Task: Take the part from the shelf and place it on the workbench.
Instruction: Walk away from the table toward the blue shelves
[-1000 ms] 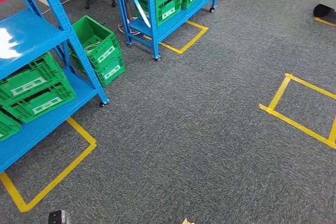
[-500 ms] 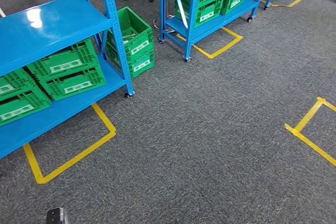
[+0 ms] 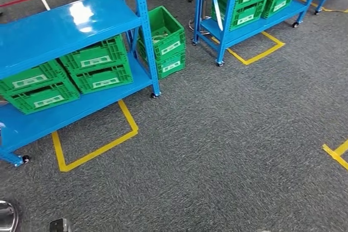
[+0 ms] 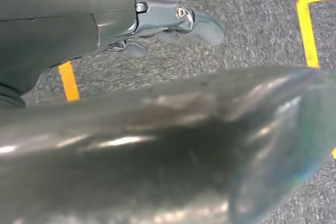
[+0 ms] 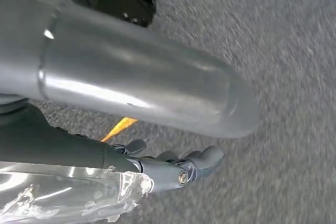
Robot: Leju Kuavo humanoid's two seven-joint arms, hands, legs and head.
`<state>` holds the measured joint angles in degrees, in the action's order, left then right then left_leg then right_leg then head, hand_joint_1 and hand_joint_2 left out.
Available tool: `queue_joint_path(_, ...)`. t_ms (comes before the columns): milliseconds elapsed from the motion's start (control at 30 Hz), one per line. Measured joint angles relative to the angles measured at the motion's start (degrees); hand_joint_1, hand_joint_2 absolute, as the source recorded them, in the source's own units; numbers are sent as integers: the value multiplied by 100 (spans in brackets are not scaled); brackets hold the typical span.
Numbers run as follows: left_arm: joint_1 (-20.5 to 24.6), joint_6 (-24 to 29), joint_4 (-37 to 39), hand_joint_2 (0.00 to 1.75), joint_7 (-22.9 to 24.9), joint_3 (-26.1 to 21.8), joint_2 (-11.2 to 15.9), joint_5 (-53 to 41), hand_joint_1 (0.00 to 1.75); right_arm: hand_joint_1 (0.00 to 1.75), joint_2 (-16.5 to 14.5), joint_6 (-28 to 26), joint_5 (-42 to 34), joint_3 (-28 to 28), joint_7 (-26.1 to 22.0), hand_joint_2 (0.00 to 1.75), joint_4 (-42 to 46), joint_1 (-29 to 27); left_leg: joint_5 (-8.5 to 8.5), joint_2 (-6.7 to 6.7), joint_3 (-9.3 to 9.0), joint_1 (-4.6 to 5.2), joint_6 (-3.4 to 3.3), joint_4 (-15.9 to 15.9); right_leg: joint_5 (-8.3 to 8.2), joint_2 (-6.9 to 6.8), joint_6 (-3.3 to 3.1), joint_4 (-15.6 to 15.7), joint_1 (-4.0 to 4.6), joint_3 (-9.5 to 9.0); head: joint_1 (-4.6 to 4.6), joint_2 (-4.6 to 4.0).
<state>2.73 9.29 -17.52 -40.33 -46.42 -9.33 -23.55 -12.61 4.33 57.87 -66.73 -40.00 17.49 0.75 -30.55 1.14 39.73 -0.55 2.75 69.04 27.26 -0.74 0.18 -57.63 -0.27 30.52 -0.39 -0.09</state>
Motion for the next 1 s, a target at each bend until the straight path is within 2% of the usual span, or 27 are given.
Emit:
queue_joint_path(33,2,10,-1,0,0,-1,-5,-5,0,0,7,12,17,0,0,0,0,-5,-71,-29,103,-1,7,249,2,-81,-7,-1,11,4,-1,0)
queue_joint_path(67,-4,25,-1,0,0,-1,-8,-10,0,0,16,27,33,0,0,0,0,-4,-36,-43,109,-1,8,306,4,-157,-9,-2,19,6,-1,0)
queue_joint_path(100,-10,38,-2,0,0,-2,-9,-9,0,0,26,41,45,0,0,0,0,0,94,-61,4,1,0,143,6,-224,-9,-3,23,3,-2,0)
queue_joint_path(133,-14,47,-5,0,0,-2,-9,-9,0,0,34,55,53,0,0,0,0,4,277,-124,-194,8,-18,-193,9,-288,-5,-3,26,-5,-2,0)
queue_joint_path(200,3,56,-21,0,0,-2,-11,-12,0,0,45,66,61,0,-1,0,-1,9,535,-390,-612,50,-77,-944,32,-405,26,-19,56,-17,-5,0)
queue_joint_path(233,18,58,-30,0,0,-2,-16,-15,0,0,50,67,64,0,-2,0,-1,9,580,-488,-727,72,-112,-1171,44,-461,49,-25,74,-23,2,0)
queue_joint_path(267,27,60,-36,0,0,-2,-21,-17,0,0,54,67,67,0,-3,0,-2,9,578,-524,-764,91,-144,-1270,54,-519,75,-27,89,-28,6,0)
queue_joint_path(333,14,62,-40,0,0,-2,-33,-19,0,0,61,67,74,0,-5,0,-2,19,597,-402,-745,85,-213,-1299,70,-594,131,-20,88,-41,16,0)
queue_joint_path(400,-4,66,-45,0,0,-2,-33,-18,0,0,72,68,78,1,-8,0,-2,25,629,-283,-742,47,-278,-1322,222,-364,204,-206,64,24,34,0)
queue_joint_path(467,11,69,-52,0,0,-2,-35,-18,0,0,80,68,78,2,-9,0,-5,8,652,-155,-722,20,-322,-1328,588,-42,262,-851,33,296,63,0)
queue_joint_path(500,17,70,-55,0,0,-2,-38,-19,0,0,81,68,79,2,-8,0,-9,-3,661,-83,-709,18,-333,-1328,764,19,277,-1237,22,469,68,0)
queue_joint_path(533,15,70,-55,0,0,-2,-41,-20,0,0,83,68,84,2,-8,0,-13,-11,669,-11,-698,15,-335,-1327,868,44,291,-1541,14,612,70,0)
queue_joint_path(567,8,70,-55,0,0,-2,-42,-21,0,0,86,68,90,2,-7,0,-15,-15,677,64,-692,10,-329,-1325,856,52,301,-1648,8,667,72,0)
queue_joint_path(600,1,72,-55,0,0,-2,-43,-23,0,0,92,68,98,2,-7,0,-17,-14,686,139,-691,0,-316,-1322,728,62,309,-1521,-3,611,71,0)
queue_joint_path(633,-3,75,-56,0,0,-2,-43,-25,0,0,101,69,107,2,-7,0,-17,-12,694,219,-691,-15,-295,-1318,524,101,319,-1200,-22,460,71,0)
queue_joint_path(700,4,84,-61,0,0,-2,-41,-30,0,0,113,81,122,3,-7,0,-26,-4,709,364,-668,-29,-229,-1293,208,355,345,-421,-85,99,77,0)
queue_joint_path(733,12,89,-64,0,0,-2,-39,-33,0,0,115,88,133,3,-7,0,-32,-2,723,429,-644,-29,-190,-1280,146,462,339,-182,-106,-4,76,0)
queue_joint_path(767,14,94,-68,0,0,-2,-38,-37,0,0,115,98,144,4,-7,0,-38,0,741,487,-617,-28,-150,-1276,149,527,315,-85,-111,-44,77,0)
queue_joint_path(833,-2,102,-70,0,0,-2,-33,-49,0,0,117,129,158,4,-5,0,-41,5,788,583,-569,-42,-77,-1289,135,437,223,-95,-91,-48,74,0)
queue_joint_path(867,-18,104,-70,0,0,-2,-31,-56,0,0,119,163,156,4,-6,0,-40,10,774,520,-542,-41,-49,-1266,117,380,178,-100,-86,-52,68,0)
queue_joint_path(900,-27,105,-70,0,0,-2,-29,-63,0,0,121,206,148,4,-8,0,-40,12,705,400,-488,-33,-27,-1167,98,325,138,-98,-84,-52,53,0)
queue_joint_path(933,-23,101,-70,0,0,-2,-28,-68,0,0,123,254,138,4,-9,0,-40,9,560,244,-383,-21,-14,-941,84,261,103,-92,-79,-45,38,0)
queue_joint_path(967,-10,86,-70,0,0,-2,-34,-75,0,0,124,304,125,4,-9,0,-39,4,359,78,-225,-9,-8,-585,83,201,78,-91,-64,-40,24,0)
queue_joint_path(1000,5,63,-70,0,0,0,-38,-83,0,0,124,351,111,4,-9,0,-39,-4,162,-2,-43,-6,-6,-178,87,141,60,-91,-47,-33,17,0)
